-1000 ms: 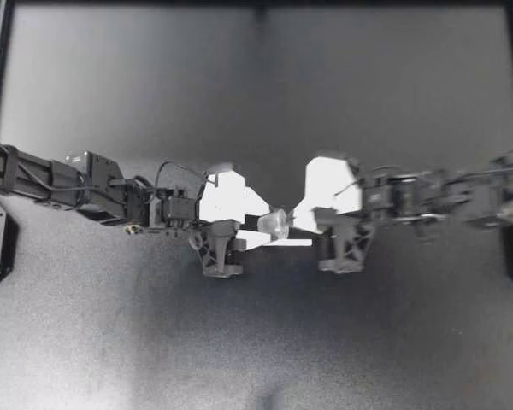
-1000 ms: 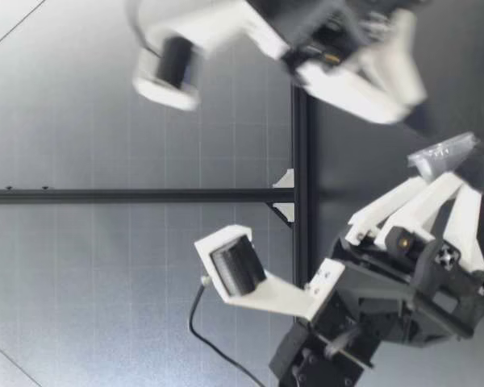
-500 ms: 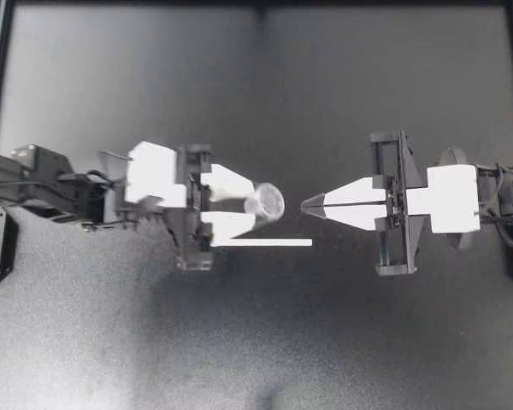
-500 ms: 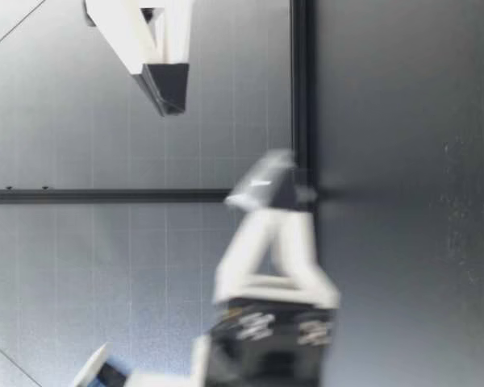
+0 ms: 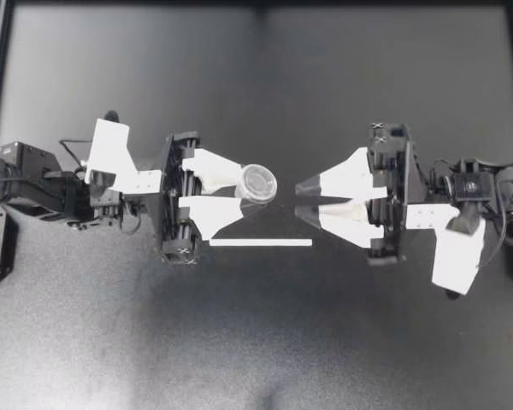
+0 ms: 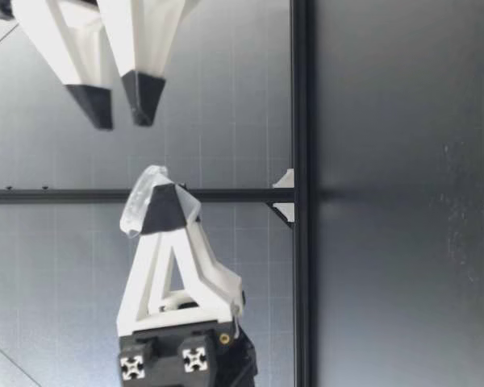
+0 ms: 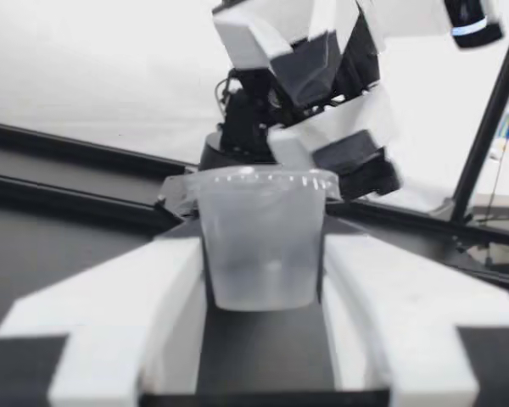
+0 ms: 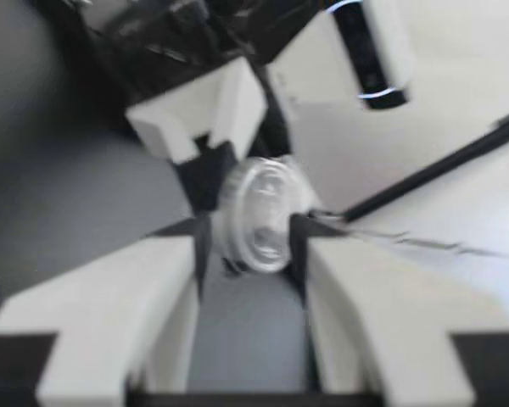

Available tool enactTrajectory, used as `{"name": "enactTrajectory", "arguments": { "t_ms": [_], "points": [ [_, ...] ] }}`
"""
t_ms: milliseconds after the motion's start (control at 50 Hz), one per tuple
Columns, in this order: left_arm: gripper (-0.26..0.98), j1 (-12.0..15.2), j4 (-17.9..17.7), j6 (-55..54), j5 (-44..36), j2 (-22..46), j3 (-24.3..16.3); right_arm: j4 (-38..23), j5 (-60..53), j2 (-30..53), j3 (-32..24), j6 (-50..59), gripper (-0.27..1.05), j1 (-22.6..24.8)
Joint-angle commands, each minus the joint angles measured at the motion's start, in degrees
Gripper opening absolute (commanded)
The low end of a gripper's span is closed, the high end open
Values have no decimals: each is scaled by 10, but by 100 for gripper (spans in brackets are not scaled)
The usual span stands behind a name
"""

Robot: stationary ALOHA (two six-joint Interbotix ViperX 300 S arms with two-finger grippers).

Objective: Pick up the plastic cup and open its lid.

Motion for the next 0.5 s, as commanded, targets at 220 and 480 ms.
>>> {"name": "enactTrajectory", "arguments": {
  "t_ms": [220, 480],
  "points": [
    [20, 1, 4, -21, -25, -21, -4, 43, -52, 42, -17, -113, 46, 6],
    [20, 1, 12, -33, -25, -18, -5, 49, -62, 60, -35, -115, 46, 6]
  ]
}}
